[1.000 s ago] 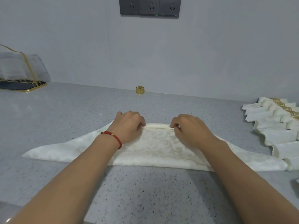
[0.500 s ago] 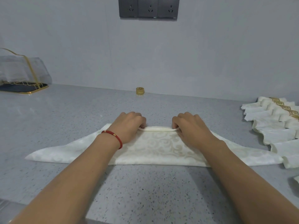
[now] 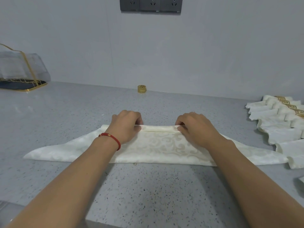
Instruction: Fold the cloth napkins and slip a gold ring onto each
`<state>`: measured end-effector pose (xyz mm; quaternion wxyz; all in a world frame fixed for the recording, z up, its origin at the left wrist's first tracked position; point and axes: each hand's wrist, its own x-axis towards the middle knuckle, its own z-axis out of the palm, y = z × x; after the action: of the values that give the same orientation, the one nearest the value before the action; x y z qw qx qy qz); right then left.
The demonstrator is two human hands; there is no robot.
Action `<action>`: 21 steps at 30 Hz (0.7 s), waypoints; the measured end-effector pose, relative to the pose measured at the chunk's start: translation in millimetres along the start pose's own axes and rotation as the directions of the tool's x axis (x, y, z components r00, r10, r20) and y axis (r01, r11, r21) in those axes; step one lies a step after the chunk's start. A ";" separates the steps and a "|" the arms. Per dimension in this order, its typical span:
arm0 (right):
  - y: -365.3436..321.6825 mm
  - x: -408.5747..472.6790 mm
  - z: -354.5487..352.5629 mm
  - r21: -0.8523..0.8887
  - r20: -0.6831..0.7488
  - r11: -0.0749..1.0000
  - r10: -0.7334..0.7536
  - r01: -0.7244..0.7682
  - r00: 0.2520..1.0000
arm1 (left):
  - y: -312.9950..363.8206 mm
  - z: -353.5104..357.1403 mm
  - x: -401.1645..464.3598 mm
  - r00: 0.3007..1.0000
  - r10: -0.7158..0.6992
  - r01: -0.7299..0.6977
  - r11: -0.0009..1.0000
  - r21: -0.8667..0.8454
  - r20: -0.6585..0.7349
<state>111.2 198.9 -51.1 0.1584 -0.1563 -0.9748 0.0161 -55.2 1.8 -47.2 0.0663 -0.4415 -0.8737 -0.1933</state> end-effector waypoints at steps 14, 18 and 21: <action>5.9 -2.9 -1.1 0.150 0.029 0.987 0.049 -0.052 0.998 | -11.8 -2.9 -0.9 0.991 0.117 -0.114 0.992 -0.045 0.065; 5.4 -1.4 3.4 0.135 0.046 0.990 0.022 -0.028 0.999 | -11.8 -1.4 0.0 0.992 0.113 -0.115 0.993 0.032 0.061; 0.3 -1.9 3.0 0.060 -0.052 0.998 0.037 -0.034 0.998 | -6.7 -1.2 -2.1 0.988 0.149 -0.145 0.982 0.119 -0.029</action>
<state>112.0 198.7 -54.5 0.1883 -0.1693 -0.9664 0.0437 -59.4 -3.8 -48.6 0.1228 -0.4964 -0.8471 -0.1448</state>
